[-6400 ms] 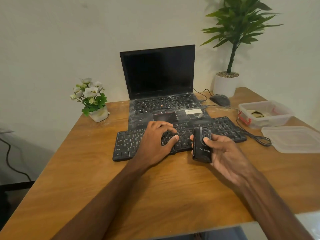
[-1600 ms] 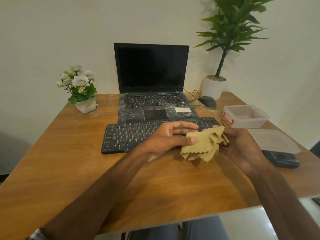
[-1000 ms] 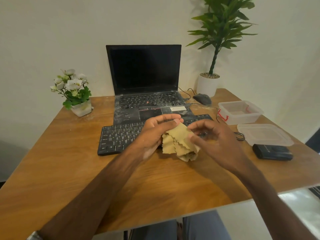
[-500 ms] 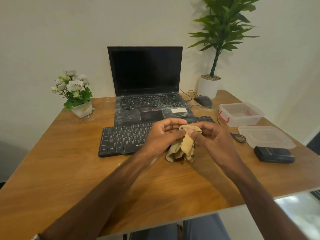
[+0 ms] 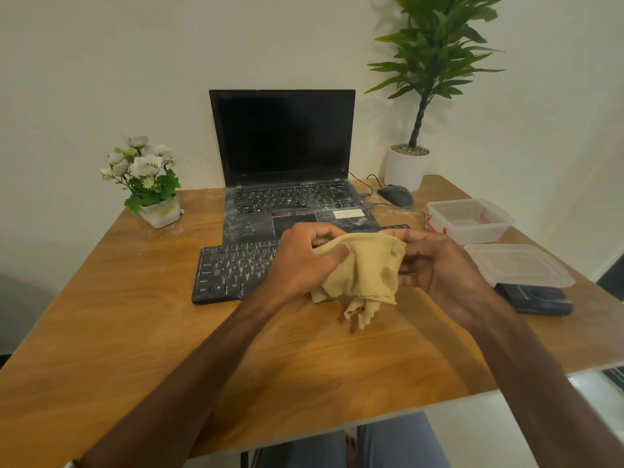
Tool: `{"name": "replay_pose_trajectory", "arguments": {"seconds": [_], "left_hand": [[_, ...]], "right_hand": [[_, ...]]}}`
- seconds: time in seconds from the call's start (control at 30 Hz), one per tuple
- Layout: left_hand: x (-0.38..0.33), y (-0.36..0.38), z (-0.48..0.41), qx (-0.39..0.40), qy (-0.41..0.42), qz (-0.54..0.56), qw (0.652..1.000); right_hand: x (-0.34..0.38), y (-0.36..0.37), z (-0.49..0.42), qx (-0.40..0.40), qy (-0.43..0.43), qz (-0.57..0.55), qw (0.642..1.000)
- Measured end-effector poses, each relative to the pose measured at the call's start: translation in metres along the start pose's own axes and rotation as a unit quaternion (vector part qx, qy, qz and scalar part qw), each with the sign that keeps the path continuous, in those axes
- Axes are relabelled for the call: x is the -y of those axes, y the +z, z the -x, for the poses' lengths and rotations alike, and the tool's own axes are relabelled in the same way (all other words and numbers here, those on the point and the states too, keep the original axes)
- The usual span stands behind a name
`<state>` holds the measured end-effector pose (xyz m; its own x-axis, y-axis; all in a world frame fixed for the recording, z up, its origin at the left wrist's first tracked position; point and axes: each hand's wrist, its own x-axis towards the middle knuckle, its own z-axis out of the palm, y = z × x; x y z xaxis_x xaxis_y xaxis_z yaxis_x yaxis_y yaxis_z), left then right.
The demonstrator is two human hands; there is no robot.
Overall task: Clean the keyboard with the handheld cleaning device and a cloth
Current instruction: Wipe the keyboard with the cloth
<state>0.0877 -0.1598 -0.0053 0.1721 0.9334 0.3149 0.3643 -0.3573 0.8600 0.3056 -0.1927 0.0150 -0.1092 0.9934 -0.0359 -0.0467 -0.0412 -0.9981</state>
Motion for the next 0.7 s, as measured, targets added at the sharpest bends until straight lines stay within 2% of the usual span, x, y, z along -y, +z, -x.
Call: {"name": "replay_pose_trajectory", "arguments": {"seconds": [0.07, 0.17, 0.3, 0.43, 0.57, 0.63, 0.7], "left_hand": [[0.002, -0.008, -0.003, 0.029, -0.008, 0.008, 1.000], [-0.001, -0.016, -0.003, 0.074, -0.026, 0.071, 0.994], [-0.006, -0.019, -0.003, 0.077, -0.036, 0.107, 0.991], [-0.003, -0.022, -0.005, 0.069, -0.094, 0.116, 0.986], [0.003, -0.026, -0.006, 0.131, -0.173, 0.191, 0.957], [0.004, -0.026, -0.006, 0.119, -0.185, 0.224, 0.949], [0.003, -0.023, -0.006, 0.097, -0.190, 0.241, 0.947]], "right_hand": [[-0.003, -0.005, -0.003, 0.013, 0.039, -0.053, 0.998], [-0.006, -0.006, -0.005, 0.053, 0.046, -0.090, 0.993], [-0.003, 0.002, 0.000, 0.087, -0.003, 0.060, 0.994], [-0.004, -0.004, -0.003, 0.019, -0.007, 0.054, 0.998], [-0.007, -0.013, -0.007, -0.027, -0.011, 0.032, 0.999], [-0.010, -0.012, -0.008, -0.097, -0.078, 0.157, 0.980], [-0.013, -0.004, -0.003, -0.185, -0.180, 0.292, 0.921]]}}
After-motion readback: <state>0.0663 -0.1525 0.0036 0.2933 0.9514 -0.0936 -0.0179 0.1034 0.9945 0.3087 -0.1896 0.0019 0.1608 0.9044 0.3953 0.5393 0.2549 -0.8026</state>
